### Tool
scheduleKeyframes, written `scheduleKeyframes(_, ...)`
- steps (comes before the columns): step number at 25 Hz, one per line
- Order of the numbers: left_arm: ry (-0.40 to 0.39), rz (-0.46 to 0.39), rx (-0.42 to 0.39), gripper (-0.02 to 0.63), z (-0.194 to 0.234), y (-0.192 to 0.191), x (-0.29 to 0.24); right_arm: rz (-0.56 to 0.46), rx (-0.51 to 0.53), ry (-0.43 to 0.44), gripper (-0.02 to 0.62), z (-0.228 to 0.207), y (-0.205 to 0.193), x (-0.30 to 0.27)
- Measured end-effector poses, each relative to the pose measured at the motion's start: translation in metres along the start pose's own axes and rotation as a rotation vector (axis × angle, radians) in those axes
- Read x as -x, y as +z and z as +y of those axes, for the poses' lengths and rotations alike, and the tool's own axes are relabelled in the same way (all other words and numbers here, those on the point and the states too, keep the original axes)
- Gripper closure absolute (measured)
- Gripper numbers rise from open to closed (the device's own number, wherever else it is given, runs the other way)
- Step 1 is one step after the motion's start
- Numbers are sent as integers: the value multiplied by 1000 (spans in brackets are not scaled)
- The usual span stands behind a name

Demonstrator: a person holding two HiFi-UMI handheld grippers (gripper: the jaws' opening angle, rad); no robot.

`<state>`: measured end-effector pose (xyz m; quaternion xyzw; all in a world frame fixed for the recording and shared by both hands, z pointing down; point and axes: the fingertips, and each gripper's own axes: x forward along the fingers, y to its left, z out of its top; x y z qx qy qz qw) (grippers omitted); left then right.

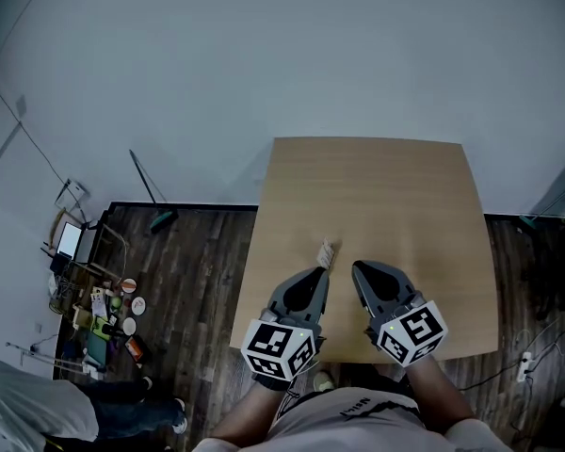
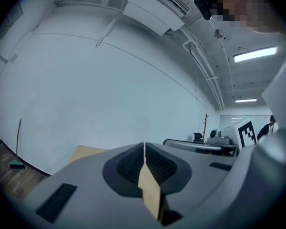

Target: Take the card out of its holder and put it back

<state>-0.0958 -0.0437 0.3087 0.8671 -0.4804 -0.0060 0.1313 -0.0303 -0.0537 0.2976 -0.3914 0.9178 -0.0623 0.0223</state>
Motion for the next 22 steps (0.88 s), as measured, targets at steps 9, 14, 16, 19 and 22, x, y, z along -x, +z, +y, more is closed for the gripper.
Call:
scheduleKeyframes(9,12,-2,4,583,-4,-1,6,-2,6,-4,583,6,3,7)
scheduleKeyframes(14,13,2,4,583,-8,-5,7,1,10,-4,583,7,0,12)
scheduleKeyframes(16,13,4,6,583,-8,-5,5,4,11,-5,583,5,-1,12)
scheduleKeyframes(19,12,6,7,583,-7,-6,1,6,14,-7,583,2,-2,10)
scheduleKeyframes(22,11,8,7,583,-6,-9,-3,5,14,-8,583,-2,-4,10)
